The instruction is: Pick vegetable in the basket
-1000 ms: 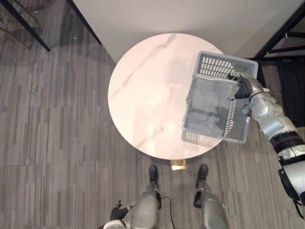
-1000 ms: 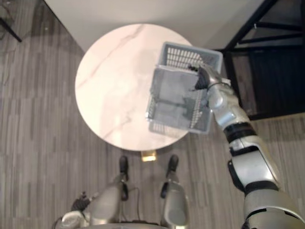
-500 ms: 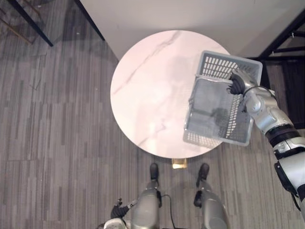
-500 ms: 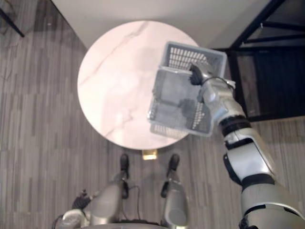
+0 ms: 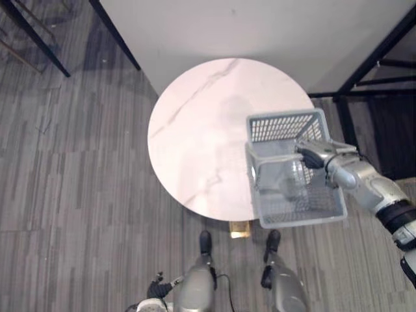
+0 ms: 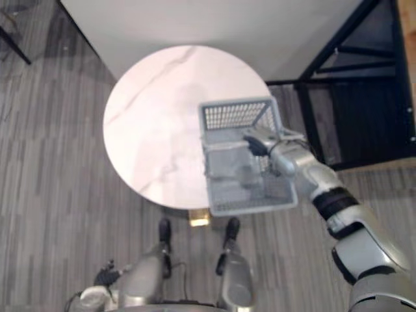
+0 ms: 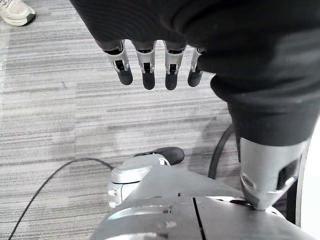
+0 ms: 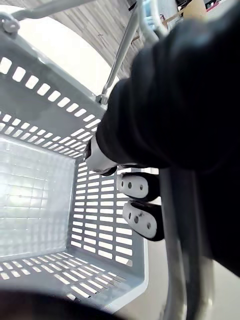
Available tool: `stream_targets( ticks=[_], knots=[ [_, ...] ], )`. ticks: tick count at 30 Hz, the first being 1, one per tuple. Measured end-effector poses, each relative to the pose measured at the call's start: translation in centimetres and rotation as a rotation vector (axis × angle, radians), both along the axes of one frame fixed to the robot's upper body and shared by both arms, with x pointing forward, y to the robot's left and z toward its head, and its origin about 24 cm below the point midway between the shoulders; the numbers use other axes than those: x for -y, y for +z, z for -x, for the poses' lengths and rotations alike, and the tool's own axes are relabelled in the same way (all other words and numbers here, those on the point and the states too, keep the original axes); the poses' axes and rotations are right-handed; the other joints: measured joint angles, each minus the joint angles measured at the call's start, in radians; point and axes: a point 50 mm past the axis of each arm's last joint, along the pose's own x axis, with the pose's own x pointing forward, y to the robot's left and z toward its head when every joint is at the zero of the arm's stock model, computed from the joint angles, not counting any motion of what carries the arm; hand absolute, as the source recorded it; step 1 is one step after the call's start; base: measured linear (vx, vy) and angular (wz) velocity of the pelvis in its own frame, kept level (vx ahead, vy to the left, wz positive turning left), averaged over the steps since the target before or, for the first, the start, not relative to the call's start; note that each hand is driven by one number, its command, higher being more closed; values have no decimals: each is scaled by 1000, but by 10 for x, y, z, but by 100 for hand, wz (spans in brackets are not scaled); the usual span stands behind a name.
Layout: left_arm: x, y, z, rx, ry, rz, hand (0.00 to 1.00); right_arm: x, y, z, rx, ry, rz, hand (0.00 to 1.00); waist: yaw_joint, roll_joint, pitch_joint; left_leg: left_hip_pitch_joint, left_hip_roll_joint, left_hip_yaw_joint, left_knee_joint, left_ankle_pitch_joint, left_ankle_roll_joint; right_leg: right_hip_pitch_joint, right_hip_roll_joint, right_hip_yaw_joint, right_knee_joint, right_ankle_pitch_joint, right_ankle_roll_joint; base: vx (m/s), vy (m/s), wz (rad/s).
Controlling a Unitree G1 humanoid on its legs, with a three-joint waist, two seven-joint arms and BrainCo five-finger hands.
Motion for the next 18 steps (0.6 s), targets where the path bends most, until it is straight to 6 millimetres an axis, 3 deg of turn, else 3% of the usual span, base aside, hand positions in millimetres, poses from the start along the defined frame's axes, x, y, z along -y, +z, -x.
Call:
stream_targets(
  ticks=[5, 11, 18],
  knots=[
    [-4, -3, 11, -42, -8, -3, 0, 8, -15, 20, -39, 19, 28, 100, -11, -13, -53, 6, 0, 14, 3, 0, 0, 1, 0, 14, -4, 4, 5, -13, 5, -7],
    [-5, -7, 28, -99, -1, -3, 0, 16, 1, 45, 31, 70, 14, 100, -43, -15, -115, 48, 3, 37, -1, -10, -10, 26, 6, 39, -8, 5, 7, 0, 2, -14],
    [-5, -11, 52, -150, 45, 14, 0, 27, -16, 80, -31, 100, 12, 100, -51, -33, -211, 88, 18, 72, -2, -34, -28, 53, 22, 69, -31, -1, 11, 7, -14, -15]
  ],
)
